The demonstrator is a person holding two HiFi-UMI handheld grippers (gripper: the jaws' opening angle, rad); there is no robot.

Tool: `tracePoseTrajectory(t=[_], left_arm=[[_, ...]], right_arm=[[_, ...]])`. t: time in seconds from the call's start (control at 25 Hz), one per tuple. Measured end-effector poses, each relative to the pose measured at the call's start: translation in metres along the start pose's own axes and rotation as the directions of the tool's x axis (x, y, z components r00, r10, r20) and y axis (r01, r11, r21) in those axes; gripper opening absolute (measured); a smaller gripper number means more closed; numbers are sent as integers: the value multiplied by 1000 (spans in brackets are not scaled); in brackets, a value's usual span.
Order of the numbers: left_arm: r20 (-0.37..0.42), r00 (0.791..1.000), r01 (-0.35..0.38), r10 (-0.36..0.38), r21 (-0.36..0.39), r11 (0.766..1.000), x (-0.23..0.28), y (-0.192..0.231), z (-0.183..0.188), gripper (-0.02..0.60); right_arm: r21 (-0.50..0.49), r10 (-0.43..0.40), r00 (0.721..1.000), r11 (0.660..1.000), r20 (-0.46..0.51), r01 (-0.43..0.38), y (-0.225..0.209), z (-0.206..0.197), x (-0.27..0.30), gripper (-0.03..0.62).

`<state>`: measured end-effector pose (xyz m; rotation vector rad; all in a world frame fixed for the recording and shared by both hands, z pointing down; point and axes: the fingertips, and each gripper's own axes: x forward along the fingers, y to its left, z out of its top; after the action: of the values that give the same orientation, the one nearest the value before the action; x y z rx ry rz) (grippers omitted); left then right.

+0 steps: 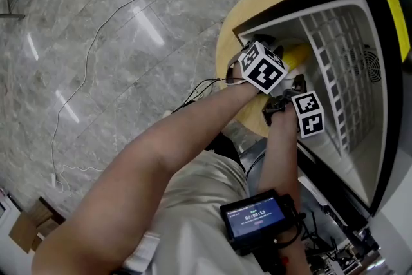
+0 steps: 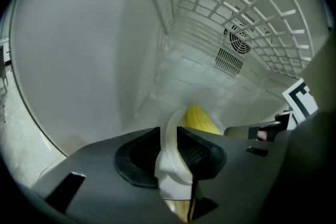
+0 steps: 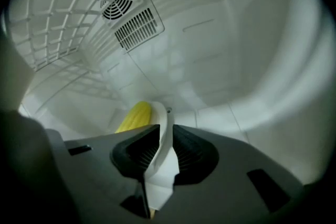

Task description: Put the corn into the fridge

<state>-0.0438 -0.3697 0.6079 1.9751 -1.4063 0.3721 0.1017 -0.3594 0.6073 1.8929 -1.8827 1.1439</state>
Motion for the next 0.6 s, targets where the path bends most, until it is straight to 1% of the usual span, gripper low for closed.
tracePoseTrajectory(t=[0.2, 0.28, 0.4, 0.44, 0.56, 0.6], left_arm=[[14, 1000, 7, -7, 14, 1000, -15, -4, -9, 78], [13, 1000, 4, -4, 16, 1000, -24, -2, -15, 78], [-3, 1000, 8, -8, 16, 1000, -39, -1, -24, 77], [-8, 1000, 14, -14, 20, 1000, -44, -2, -27, 77], [-17, 999, 41, -41, 35, 999, -60, -9, -34, 75], [-15, 999, 42, -41, 42, 998, -65, -8, -36, 50]], right_arm=[[4, 18, 999, 1000, 26, -18, -4, -3, -11, 75], [7, 25, 999, 1000, 35, -25, -3, -5, -17, 41], [4, 35, 998, 999, 46, -35, 1, -7, -27, 40], [3, 35, 998, 999, 49, -35, 1, -7, -32, 7], [-2, 45, 997, 999, 57, -45, 0, -9, -47, 6], [4, 63, 996, 998, 58, -63, 3, -11, -48, 6]])
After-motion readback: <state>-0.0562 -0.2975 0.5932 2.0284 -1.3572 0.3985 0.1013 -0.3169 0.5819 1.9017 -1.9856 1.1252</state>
